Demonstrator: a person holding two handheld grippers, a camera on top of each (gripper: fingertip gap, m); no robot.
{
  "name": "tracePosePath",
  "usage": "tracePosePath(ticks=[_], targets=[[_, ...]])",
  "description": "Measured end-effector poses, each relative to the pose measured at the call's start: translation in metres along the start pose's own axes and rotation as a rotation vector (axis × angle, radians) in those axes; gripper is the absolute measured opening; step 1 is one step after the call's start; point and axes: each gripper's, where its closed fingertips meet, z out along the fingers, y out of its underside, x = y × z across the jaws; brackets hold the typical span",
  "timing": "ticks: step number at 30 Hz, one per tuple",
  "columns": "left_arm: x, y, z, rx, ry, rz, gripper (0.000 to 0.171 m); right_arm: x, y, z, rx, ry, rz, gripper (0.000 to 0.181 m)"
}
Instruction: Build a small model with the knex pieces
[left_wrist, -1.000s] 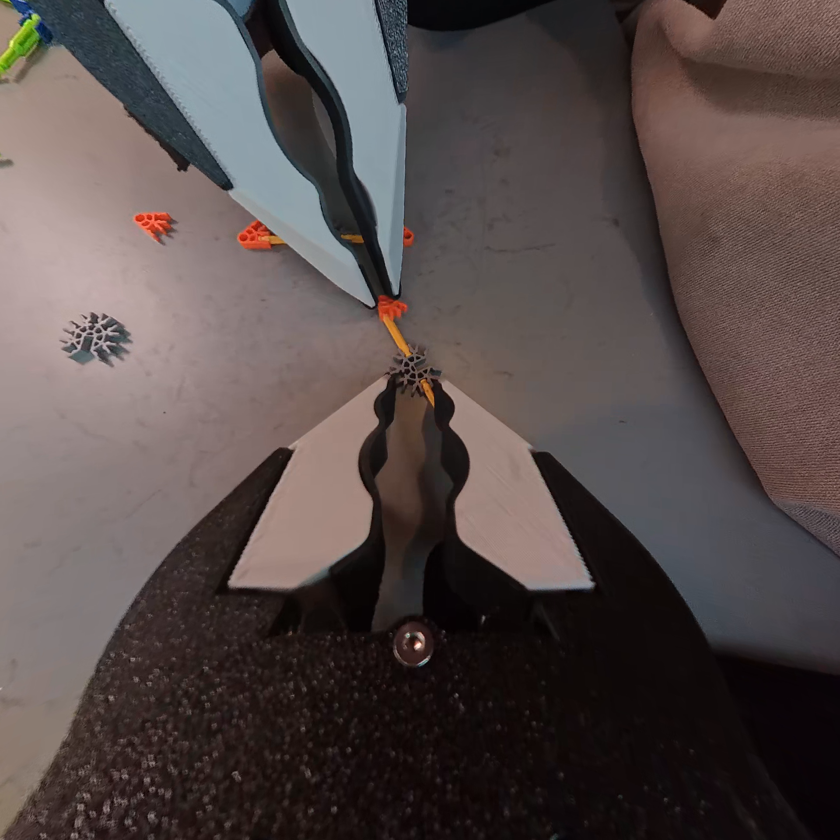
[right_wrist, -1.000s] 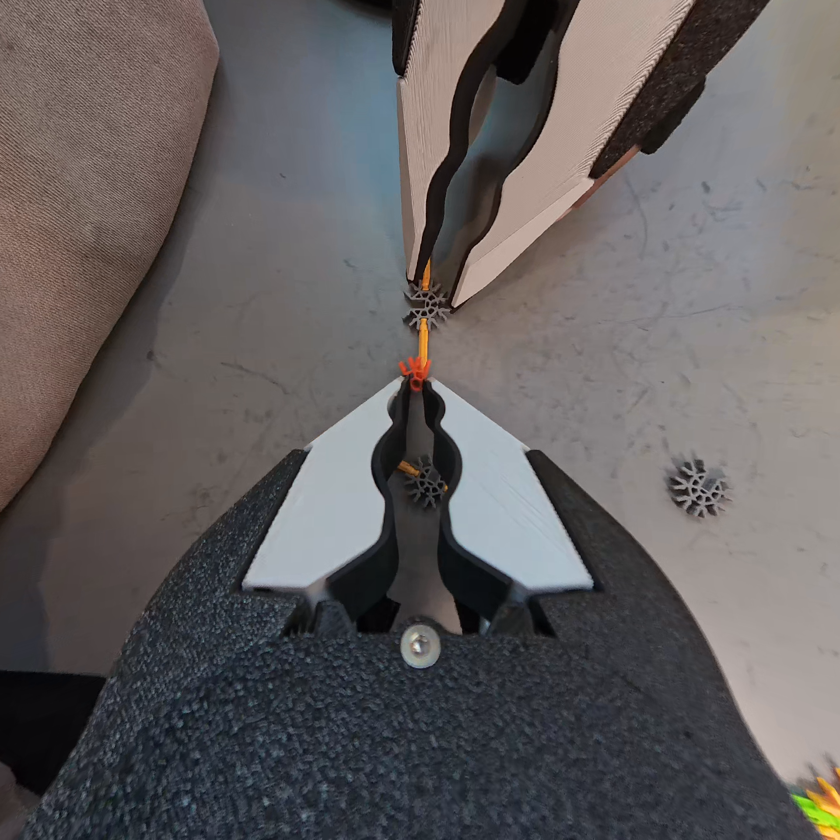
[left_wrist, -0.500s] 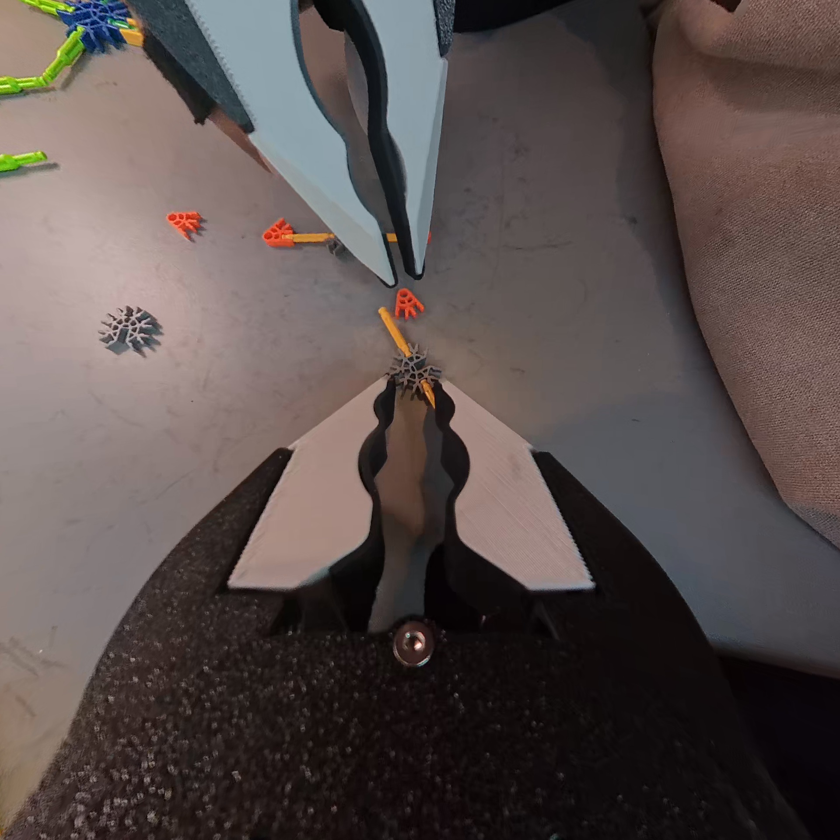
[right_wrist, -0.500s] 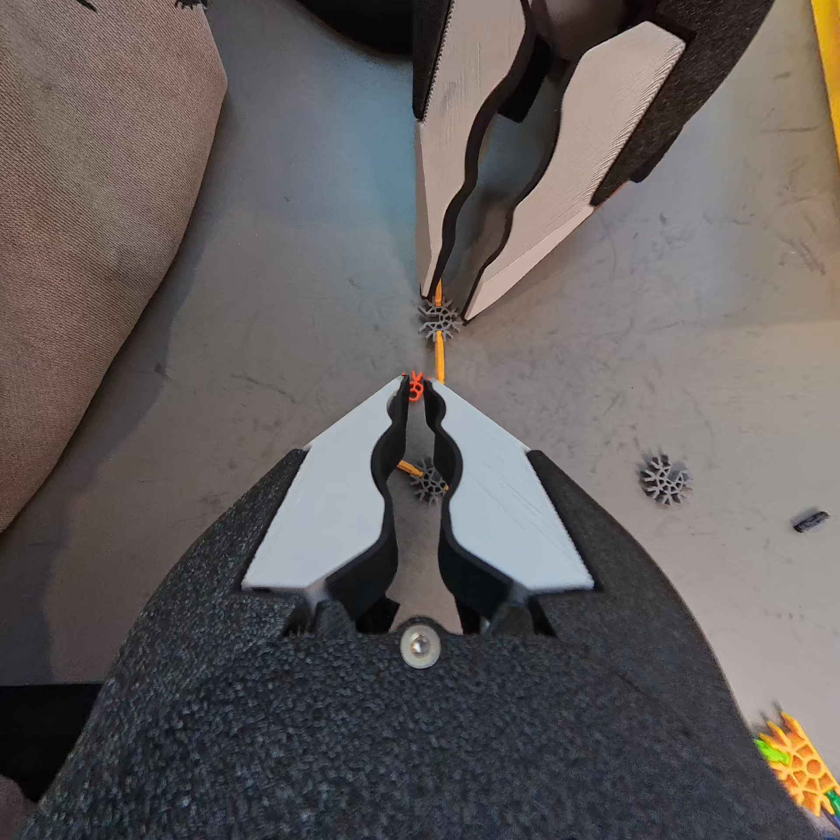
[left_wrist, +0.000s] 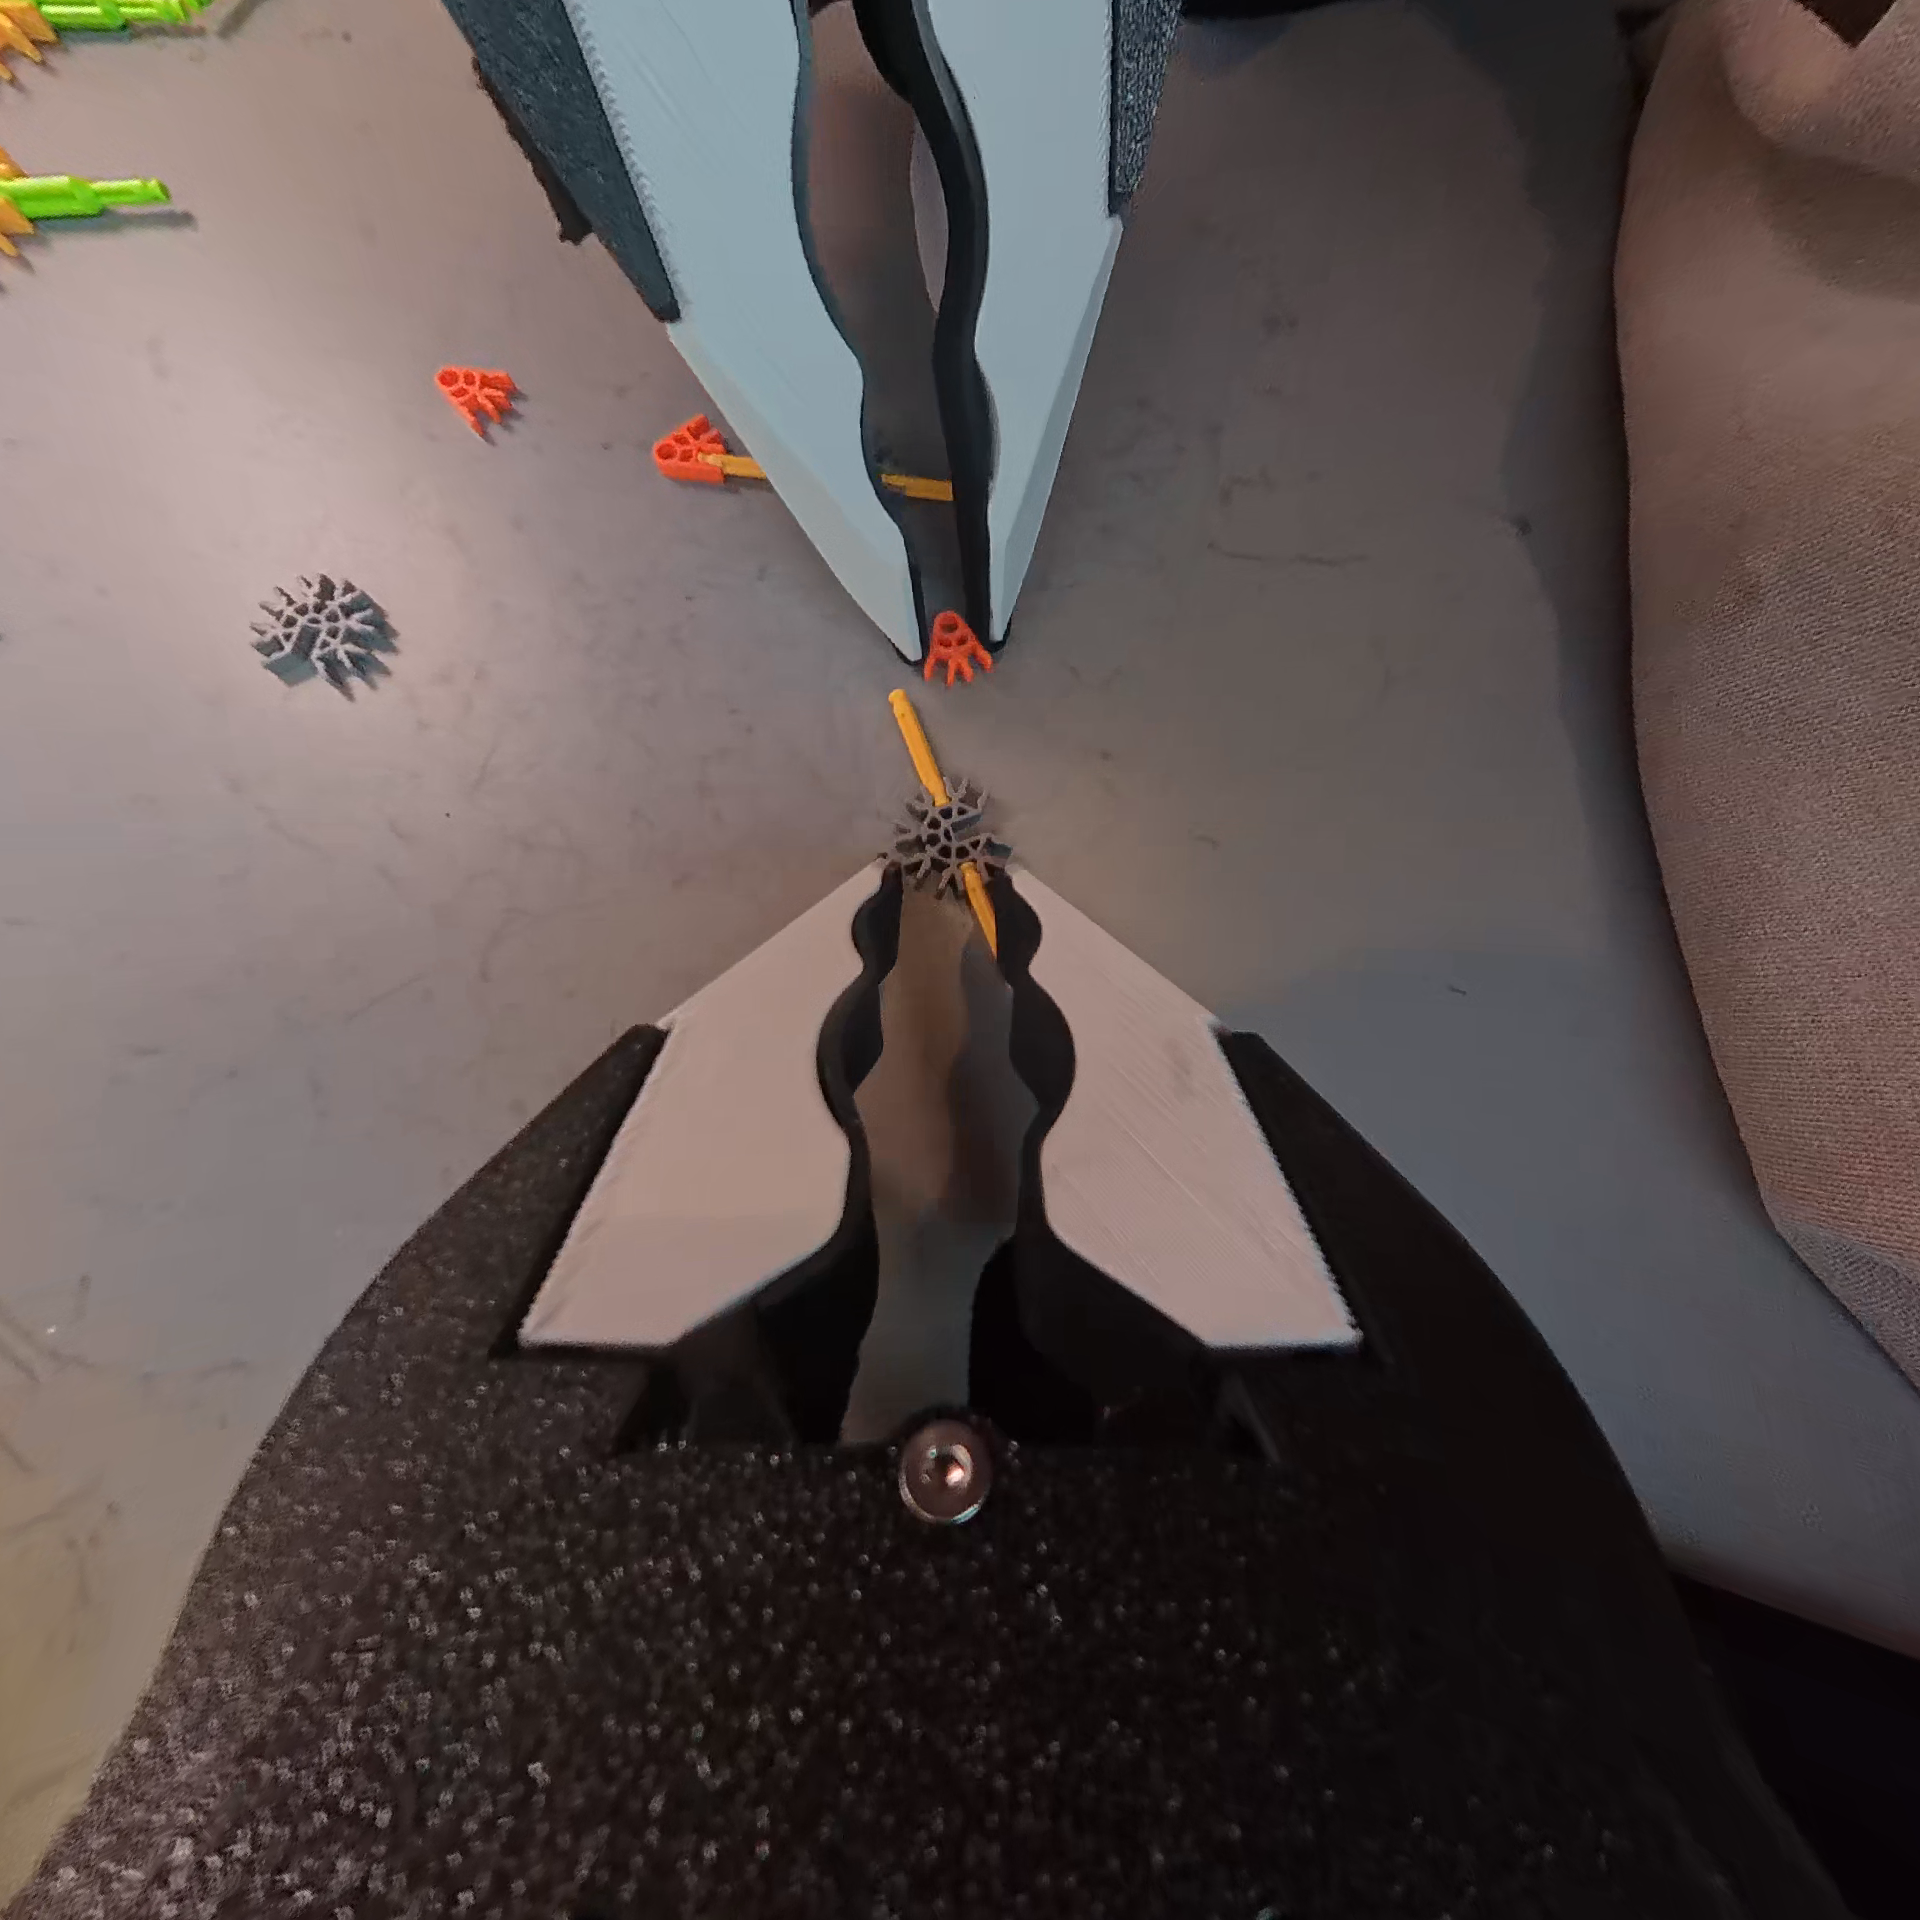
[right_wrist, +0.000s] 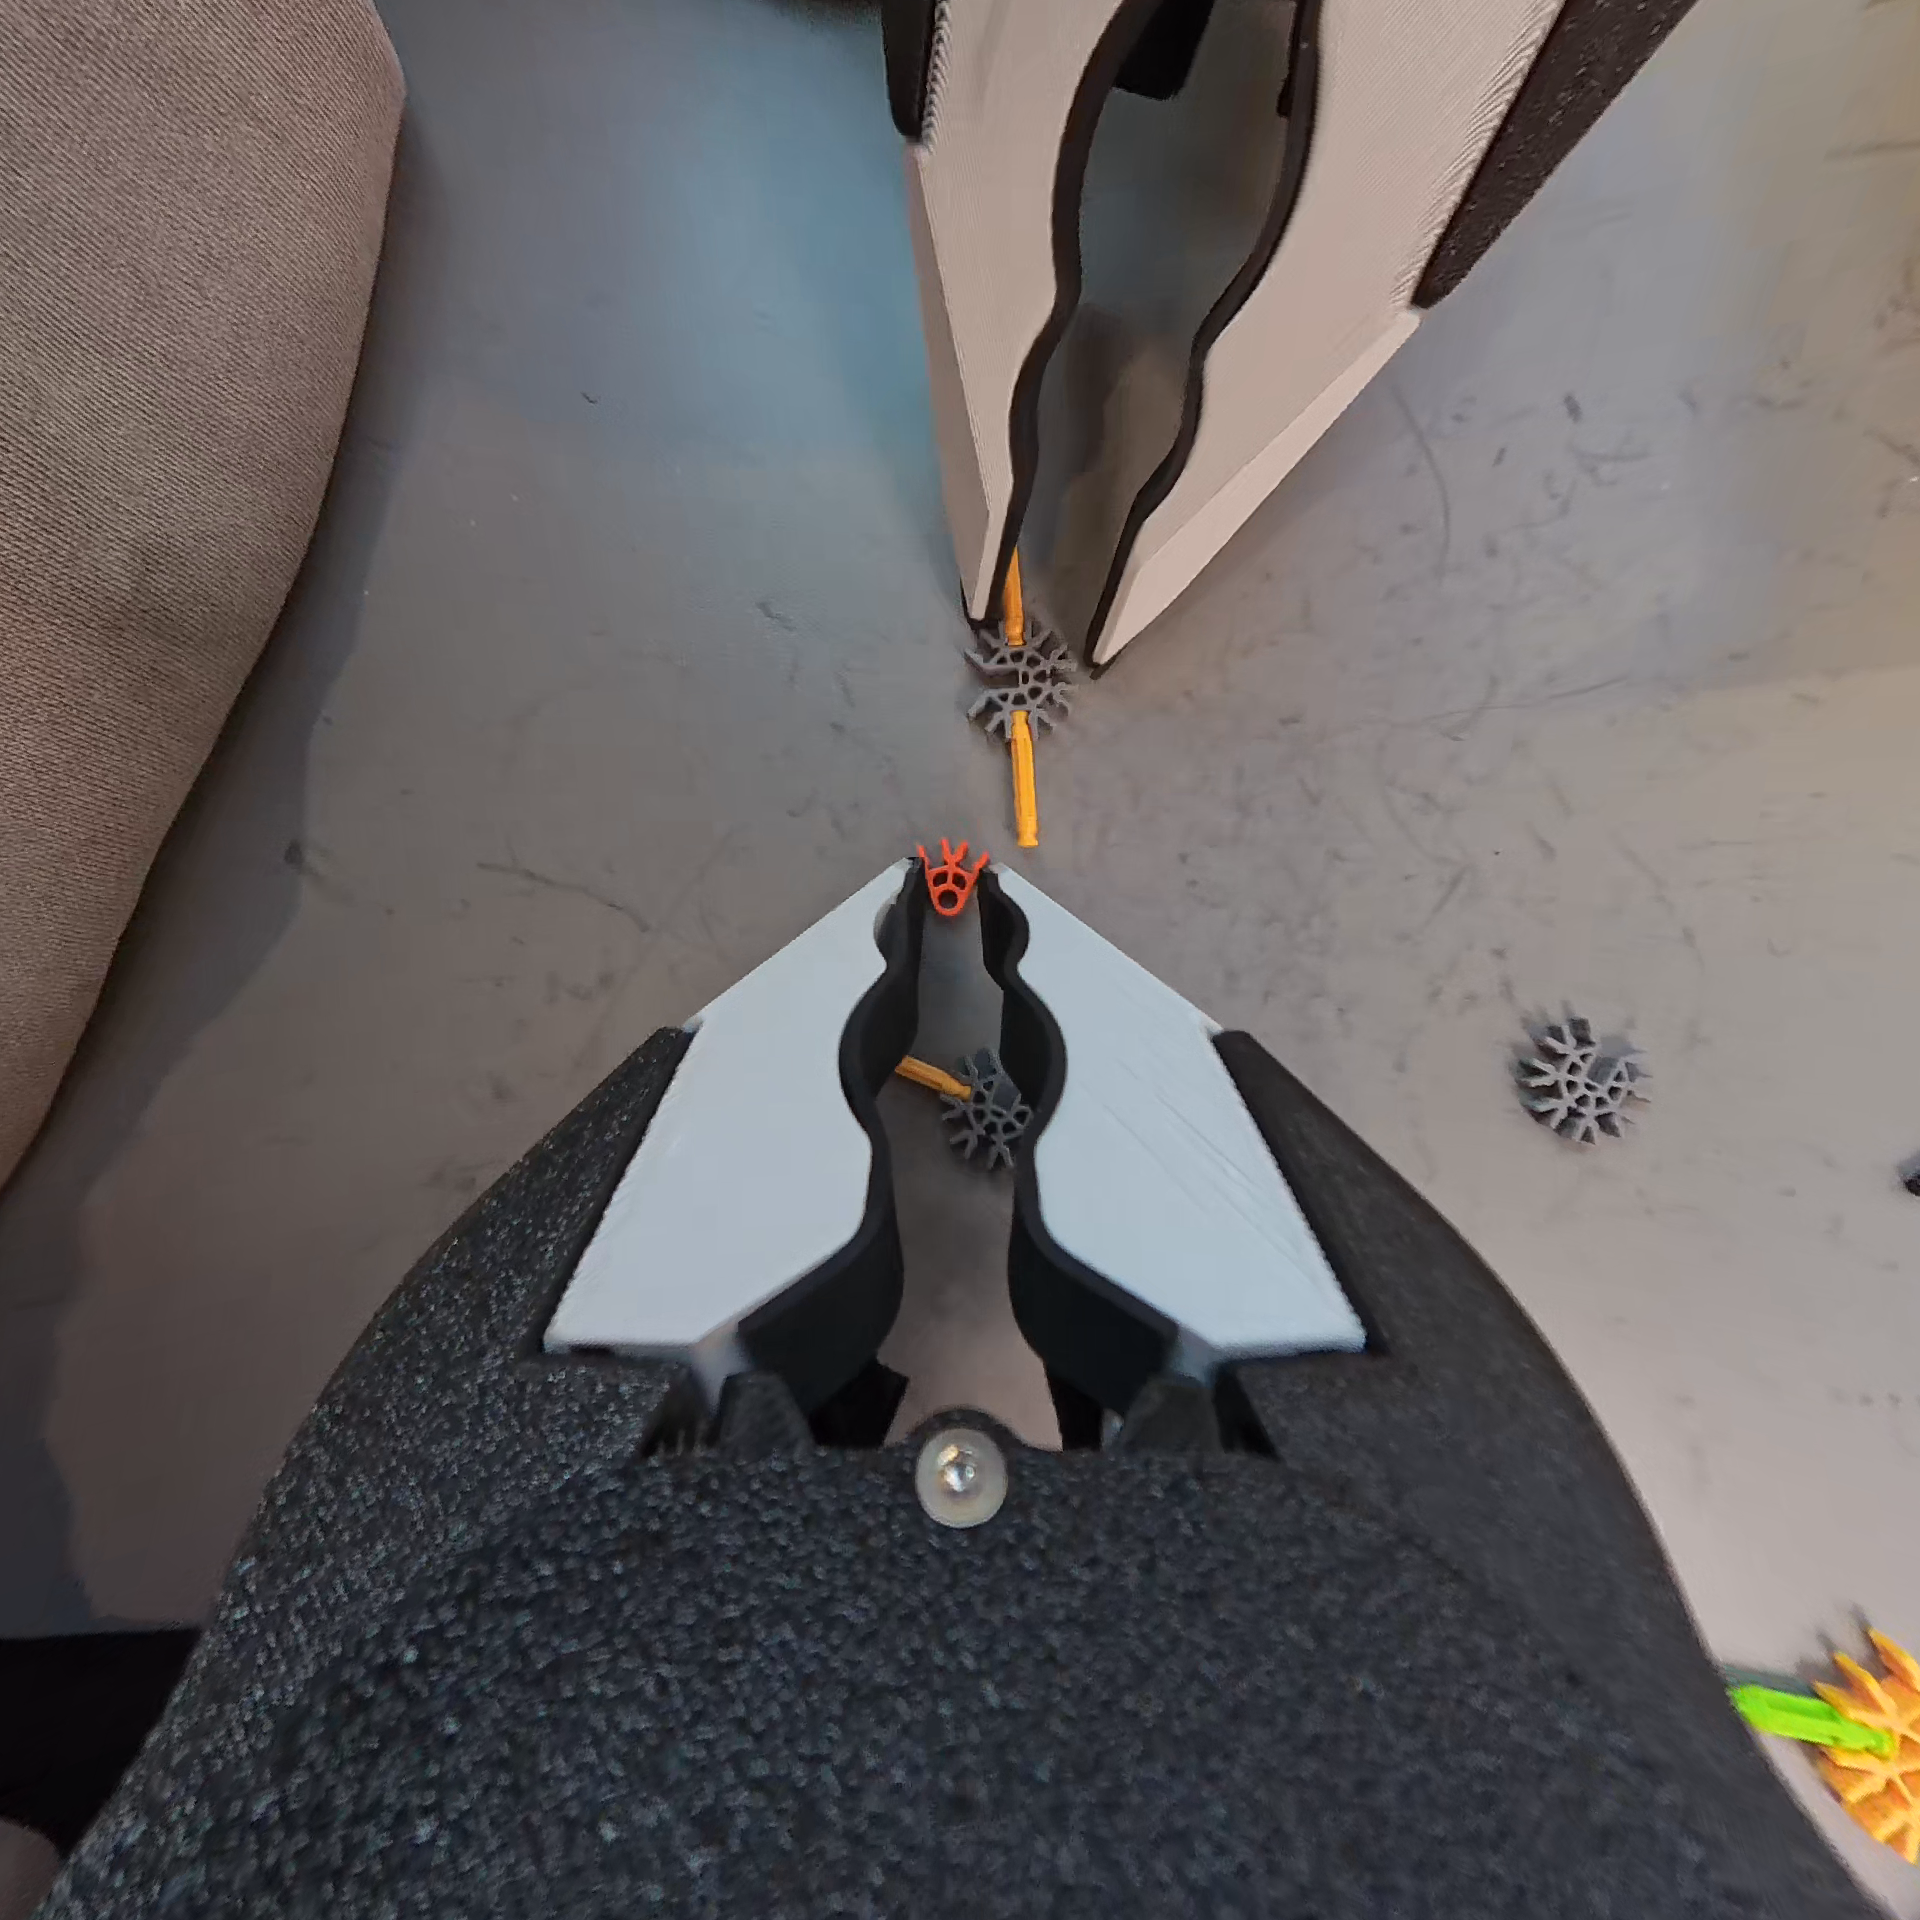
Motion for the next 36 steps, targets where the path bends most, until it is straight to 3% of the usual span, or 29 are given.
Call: tracePosePath(ticks=[6,22,36], targets=[[0.0,-0.002,0.003,0.0,0.013,0.021,0.013,0.004,-0.007,-0.007,0.043,-0.001,-0.005,0.008],[0.002,-0.004,0.005,0.028,0.084,0.12,0.009,-0.004,-0.002,-0.002,-0.009,-0.077,-0.022,0.008],[0.001,-0.004,0.006,0.023,0.071,0.103,0.009,-0.002,0.003,-0.003,-0.03,-0.052,-0.005,0.014]])
